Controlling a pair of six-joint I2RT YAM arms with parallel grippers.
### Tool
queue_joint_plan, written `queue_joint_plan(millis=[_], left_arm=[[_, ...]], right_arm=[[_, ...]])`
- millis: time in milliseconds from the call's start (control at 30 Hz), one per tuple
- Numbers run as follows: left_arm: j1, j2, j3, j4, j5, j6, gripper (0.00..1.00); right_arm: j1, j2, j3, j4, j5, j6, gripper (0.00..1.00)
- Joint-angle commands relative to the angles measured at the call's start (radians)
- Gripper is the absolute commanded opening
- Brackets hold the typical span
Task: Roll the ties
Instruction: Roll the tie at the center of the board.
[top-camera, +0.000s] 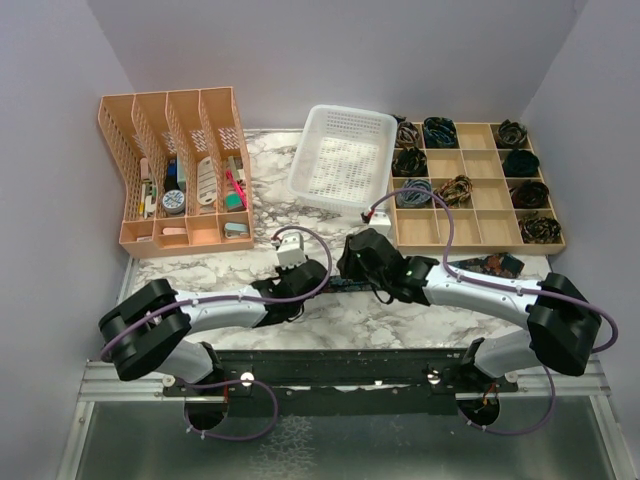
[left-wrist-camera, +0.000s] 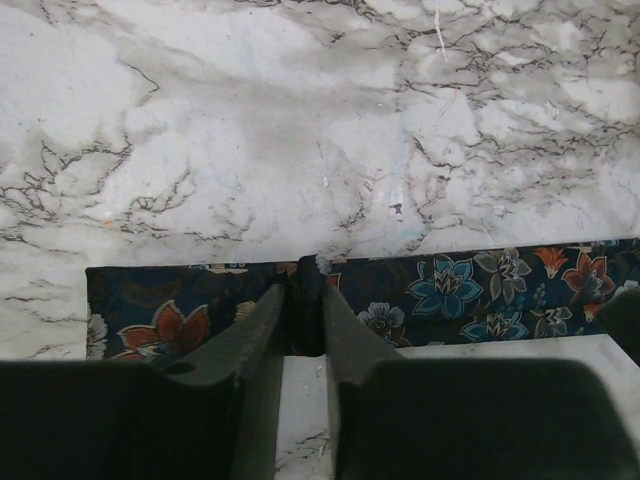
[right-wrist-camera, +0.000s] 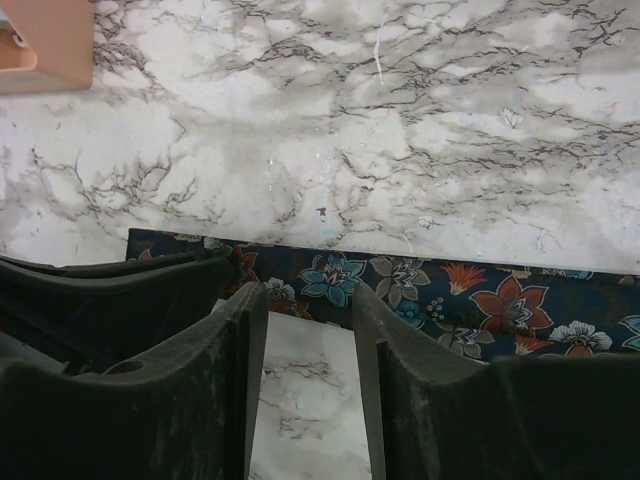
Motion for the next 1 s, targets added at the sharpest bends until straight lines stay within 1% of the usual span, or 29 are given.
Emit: queue_joint_plan(millis=[0, 67, 167, 267, 333, 400, 500, 600, 667, 767, 867, 967], left_arm=[[-0.005, -0.006, 0.082, -0.092, 0.007, 0.04, 0.32], [-0.005, -0.044, 0.1, -0.099, 0.025, 0.064, 0.47], [-0.004, -0.101, 0.107, -0.093, 0.041, 0.083, 0.57], [0.001, -0.155, 0.111, -0.115, 0.048, 0.095, 0.59], [0.003, -0.198, 0.105, -0.127, 0.048, 0.1, 0.6], [0.007, -0.247, 0.1, -0.152, 0.042, 0.103, 0.62], [0.025, -0.327, 0.09, -0.224, 0.028, 0.097, 0.69], [0.068, -0.417, 0.054, -0.264, 0.048, 0.103, 0.75], [0.121, -0.47, 0.024, -0.268, 0.102, 0.115, 0.76], [0.225, -0.522, -0.011, -0.271, 0.213, 0.139, 0.77], [0.314, -0.535, -0.044, -0.268, 0.313, 0.156, 0.78], [0.374, -0.505, -0.055, -0.245, 0.404, 0.182, 0.8]], right_arm=[[-0.014, -0.035, -0.026, 0.0, 0.007, -0.01, 0.47], [-0.033, -0.06, -0.048, -0.004, 0.008, -0.017, 0.54], [-0.098, -0.097, -0.081, 0.007, -0.073, -0.018, 0.56], [-0.151, -0.125, -0.106, 0.034, -0.172, -0.023, 0.56], [-0.159, -0.123, -0.108, 0.048, -0.236, -0.04, 0.56], [-0.16, -0.11, -0.1, 0.064, -0.281, -0.045, 0.57], [-0.16, -0.095, -0.109, 0.144, -0.351, -0.079, 0.66], [-0.16, -0.079, -0.086, 0.162, -0.391, -0.135, 0.69], [-0.16, -0.079, -0.09, 0.191, -0.43, -0.183, 0.7], [-0.16, -0.084, -0.128, 0.293, -0.505, -0.273, 0.77], [-0.159, -0.076, -0.177, 0.417, -0.587, -0.377, 0.82], [-0.159, -0.057, -0.182, 0.449, -0.625, -0.478, 0.83]])
